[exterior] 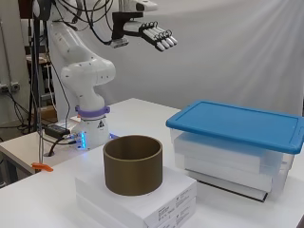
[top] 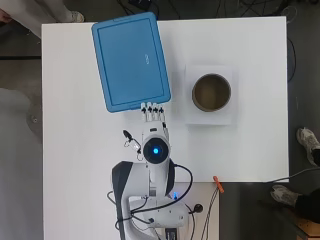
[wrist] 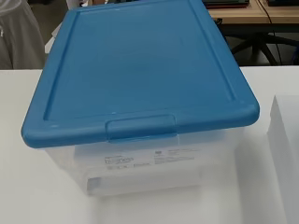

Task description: Teleoperate dual arm-hand system to remove items from a box

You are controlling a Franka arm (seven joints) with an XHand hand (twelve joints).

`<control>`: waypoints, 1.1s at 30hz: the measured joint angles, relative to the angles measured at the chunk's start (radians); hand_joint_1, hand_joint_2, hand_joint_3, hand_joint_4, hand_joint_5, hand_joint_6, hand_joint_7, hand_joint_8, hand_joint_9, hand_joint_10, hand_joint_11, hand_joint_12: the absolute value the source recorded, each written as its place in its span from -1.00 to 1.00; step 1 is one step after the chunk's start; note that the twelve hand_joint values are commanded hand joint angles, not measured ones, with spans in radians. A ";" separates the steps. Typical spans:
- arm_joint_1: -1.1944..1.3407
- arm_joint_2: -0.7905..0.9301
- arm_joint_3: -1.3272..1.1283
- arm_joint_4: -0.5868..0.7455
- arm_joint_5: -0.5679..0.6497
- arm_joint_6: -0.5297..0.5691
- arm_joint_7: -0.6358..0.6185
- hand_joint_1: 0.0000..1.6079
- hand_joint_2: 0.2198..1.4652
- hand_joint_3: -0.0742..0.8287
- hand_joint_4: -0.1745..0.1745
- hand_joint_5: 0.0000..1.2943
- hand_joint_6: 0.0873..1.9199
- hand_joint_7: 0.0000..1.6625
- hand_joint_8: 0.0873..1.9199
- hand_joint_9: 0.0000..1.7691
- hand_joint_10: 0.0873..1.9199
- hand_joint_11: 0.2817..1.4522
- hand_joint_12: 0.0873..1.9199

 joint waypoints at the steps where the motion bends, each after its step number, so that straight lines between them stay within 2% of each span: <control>1: -0.002 -0.043 -0.008 -0.026 0.006 -0.001 -0.011 -0.85 0.17 -0.80 -0.05 -0.50 -1.00 -0.60 -1.00 -0.60 -1.00 -0.74 -1.00; 5: -0.014 -0.236 -0.039 -0.139 0.017 0.005 -0.044 -0.86 0.20 -0.81 0.00 -0.51 -1.00 -0.64 -1.00 -0.63 -1.00 -0.75 -1.00; 8: -0.016 -0.272 -0.051 -0.180 0.011 0.025 -0.053 -0.86 0.21 -0.81 -0.01 -0.54 -1.00 -0.65 -1.00 -0.64 -1.00 -0.76 -1.00; 11: -0.012 -0.219 -0.058 -0.216 0.004 0.095 -0.069 -0.84 0.20 -0.82 0.03 -0.59 -1.00 -0.69 -1.00 -0.66 -1.00 -0.77 -1.00; 14: -0.001 -0.122 -0.062 -0.256 -0.018 0.247 -0.125 -0.80 0.19 -0.84 0.10 -0.63 -1.00 -0.73 -1.00 -0.68 -1.00 -0.77 -1.00; 17: 0.011 -0.048 -0.051 -0.281 -0.037 0.409 -0.168 -0.78 0.18 -0.84 0.05 -0.68 -1.00 -0.74 -1.00 -0.68 -1.00 -0.77 -1.00; 24: 0.028 0.169 0.015 -0.311 -0.066 0.642 -0.154 -0.78 0.18 -0.84 0.02 -0.69 -1.00 -0.72 -1.00 -0.67 -1.00 -0.77 -1.00; 27: 0.031 0.185 0.034 -0.320 -0.073 0.667 -0.149 -0.78 0.18 -0.84 0.02 -0.69 -1.00 -0.72 -1.00 -0.67 -1.00 -0.77 -1.00; 29: 0.031 0.185 0.035 -0.320 -0.074 0.666 -0.148 -0.73 0.19 -0.83 -0.14 -0.74 -1.00 -0.74 -1.00 -0.67 -1.00 -0.77 -1.00; 33: 0.034 0.262 0.044 -0.294 -0.091 0.719 -0.151 -0.79 0.03 -0.87 -0.21 -0.82 -1.00 -0.76 -1.00 -0.68 -1.00 -0.75 -1.00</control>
